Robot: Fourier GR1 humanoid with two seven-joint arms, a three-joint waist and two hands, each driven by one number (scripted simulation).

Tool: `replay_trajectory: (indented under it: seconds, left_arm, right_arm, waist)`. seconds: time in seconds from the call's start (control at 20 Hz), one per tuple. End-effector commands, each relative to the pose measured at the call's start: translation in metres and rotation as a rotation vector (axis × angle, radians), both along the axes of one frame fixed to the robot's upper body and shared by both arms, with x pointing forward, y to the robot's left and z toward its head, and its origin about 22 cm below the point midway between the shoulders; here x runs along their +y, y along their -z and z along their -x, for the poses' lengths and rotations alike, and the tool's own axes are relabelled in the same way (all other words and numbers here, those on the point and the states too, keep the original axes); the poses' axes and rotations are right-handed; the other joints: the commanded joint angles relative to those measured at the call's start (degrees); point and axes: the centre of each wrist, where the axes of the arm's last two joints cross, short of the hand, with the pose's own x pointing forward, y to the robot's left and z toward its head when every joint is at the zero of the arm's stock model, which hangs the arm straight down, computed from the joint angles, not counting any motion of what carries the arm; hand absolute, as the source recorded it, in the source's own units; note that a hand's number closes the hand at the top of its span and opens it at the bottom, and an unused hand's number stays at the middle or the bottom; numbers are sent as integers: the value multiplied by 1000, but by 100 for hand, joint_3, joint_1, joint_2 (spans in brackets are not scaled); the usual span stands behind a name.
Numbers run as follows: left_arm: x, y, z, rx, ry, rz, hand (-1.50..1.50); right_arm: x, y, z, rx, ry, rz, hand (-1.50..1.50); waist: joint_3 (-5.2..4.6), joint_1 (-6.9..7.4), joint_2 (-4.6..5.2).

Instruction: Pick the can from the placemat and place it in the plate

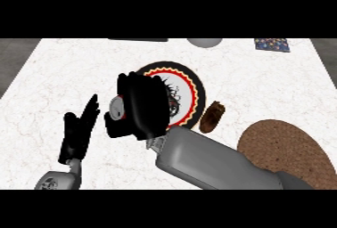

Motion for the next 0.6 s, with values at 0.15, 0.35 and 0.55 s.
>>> replay_trajectory:
  seconds: [0.15,0.35,0.55]
  left_arm:
    - [10,1,17,8,-14,1,0]
    - [0,15,6,-13,-23,-10,0]
    - [21,2,-2,-1,-20,-10,0]
  right_arm:
    - [4,11,-32,45,113,-11,150]
    - [-12,32,-63,66,108,-1,150]
    - [-21,29,-84,145,118,50,150]
  waist:
    - [4,-97,-3]
    - [2,-105,36]
    - [4,-121,30]
